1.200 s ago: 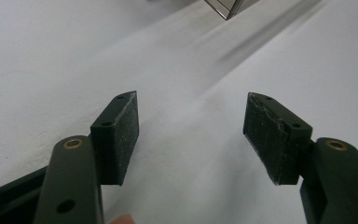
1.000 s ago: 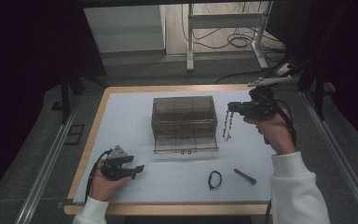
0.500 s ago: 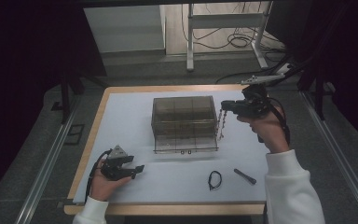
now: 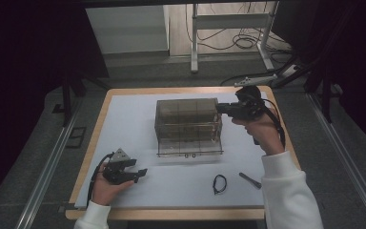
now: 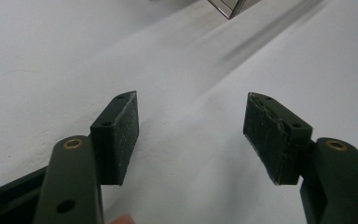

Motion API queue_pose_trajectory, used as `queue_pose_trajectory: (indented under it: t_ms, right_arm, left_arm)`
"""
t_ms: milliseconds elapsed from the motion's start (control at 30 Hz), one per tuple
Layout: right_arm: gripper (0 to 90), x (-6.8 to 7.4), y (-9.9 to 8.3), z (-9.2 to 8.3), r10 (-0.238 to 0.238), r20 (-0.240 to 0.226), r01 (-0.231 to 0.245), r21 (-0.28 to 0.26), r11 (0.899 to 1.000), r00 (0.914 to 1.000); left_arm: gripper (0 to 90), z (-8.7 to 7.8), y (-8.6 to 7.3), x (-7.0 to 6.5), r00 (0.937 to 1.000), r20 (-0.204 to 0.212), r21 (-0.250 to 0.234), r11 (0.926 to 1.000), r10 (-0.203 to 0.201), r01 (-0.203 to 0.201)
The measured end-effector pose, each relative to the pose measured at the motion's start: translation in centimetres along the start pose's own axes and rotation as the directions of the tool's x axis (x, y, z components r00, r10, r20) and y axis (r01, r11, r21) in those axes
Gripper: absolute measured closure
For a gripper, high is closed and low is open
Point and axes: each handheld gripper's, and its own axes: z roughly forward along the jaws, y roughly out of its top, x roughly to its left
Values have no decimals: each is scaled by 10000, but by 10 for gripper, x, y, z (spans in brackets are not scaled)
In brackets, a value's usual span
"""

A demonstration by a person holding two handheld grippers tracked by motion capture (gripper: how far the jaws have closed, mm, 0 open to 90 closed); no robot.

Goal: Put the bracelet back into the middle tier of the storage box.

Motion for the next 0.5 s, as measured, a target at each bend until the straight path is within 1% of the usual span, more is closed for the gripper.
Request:
queue_pose_trajectory:
  t_ms: [500]
  right_arm:
    - [861,19,9,23,-230,-439,233,47,9997,9988]
  left_arm:
    - [358,-1,0,0,10000,12,-25,10000,6,-6]
